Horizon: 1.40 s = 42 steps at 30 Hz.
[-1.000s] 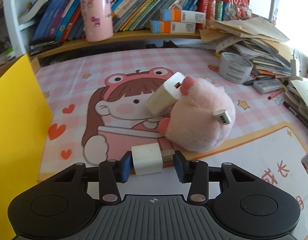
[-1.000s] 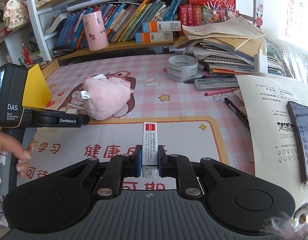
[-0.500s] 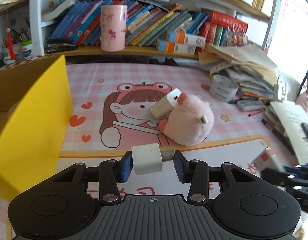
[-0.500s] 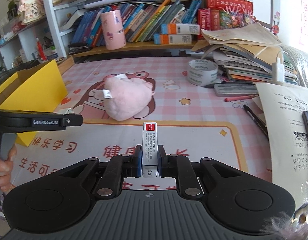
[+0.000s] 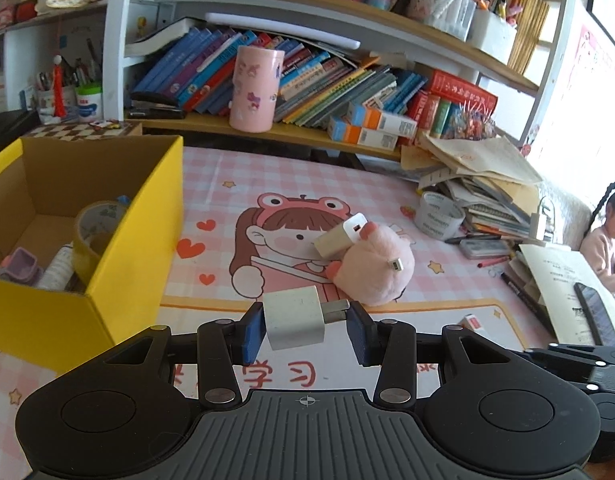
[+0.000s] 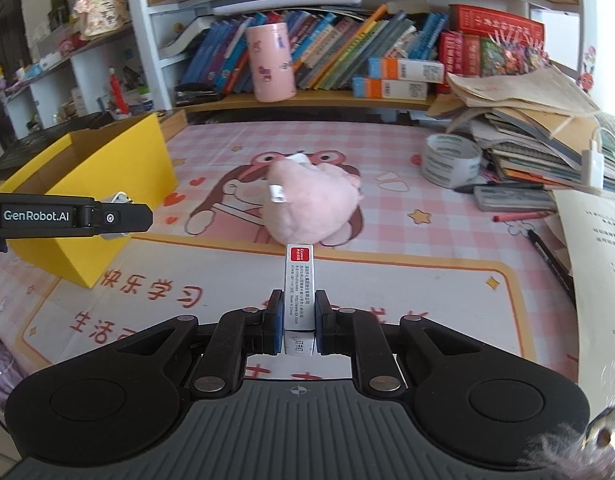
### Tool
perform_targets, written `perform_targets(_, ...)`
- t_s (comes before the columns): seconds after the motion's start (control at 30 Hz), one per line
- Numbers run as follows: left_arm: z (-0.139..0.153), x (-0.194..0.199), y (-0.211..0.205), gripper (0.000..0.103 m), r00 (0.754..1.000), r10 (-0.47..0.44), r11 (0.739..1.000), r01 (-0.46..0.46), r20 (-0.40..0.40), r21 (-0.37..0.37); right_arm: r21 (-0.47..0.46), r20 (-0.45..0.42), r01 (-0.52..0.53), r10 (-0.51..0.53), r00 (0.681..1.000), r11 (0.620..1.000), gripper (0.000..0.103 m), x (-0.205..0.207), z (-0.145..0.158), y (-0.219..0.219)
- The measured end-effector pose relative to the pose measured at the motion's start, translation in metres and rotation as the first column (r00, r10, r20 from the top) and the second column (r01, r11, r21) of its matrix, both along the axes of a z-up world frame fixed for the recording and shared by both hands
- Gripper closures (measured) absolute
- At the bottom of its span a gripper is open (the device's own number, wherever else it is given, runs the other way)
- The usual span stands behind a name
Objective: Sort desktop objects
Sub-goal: 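Close the left tool on the white charger plug beside the pig, then lift the small box and charger plug and carry both toward the yellow box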
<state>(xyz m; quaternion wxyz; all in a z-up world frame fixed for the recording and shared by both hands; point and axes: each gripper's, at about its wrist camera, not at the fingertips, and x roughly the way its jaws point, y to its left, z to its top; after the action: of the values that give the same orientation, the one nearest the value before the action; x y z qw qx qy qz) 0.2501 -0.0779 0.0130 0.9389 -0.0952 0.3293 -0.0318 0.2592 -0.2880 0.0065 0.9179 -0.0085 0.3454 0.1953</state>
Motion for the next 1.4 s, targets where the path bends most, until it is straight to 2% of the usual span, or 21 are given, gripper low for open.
perform_targets(0.5,0.007,-0.047,0.014,0.061,1.0,-0.005,1.0,0.005,0.02,-0.011,0.003,0.008,-0.022,0.022,1.0,1.0,0.09,-0.021,0.007,0.018)
perform_targets(0.87,0.007,-0.085,0.035,0.061,0.999,-0.023,1.0,0.022,0.028,0.002,0.023,-0.002,-0.006,0.006,1.0,1.0,0.09,-0.053,0.008,0.04)
perform_targets(1.13,0.009,-0.132,0.069,0.061,1.0,-0.022,1.0,0.022,0.021,0.01,0.058,-0.031,0.027,-0.025,0.999,0.998,0.09,-0.092,0.006,0.067)
perform_targets(1.4,0.007,-0.187,0.1,0.061,1.0,-0.018,1.0,0.018,0.002,-0.007,0.041,-0.042,0.011,-0.01,0.999,0.999,0.09,-0.154,0.003,0.107)
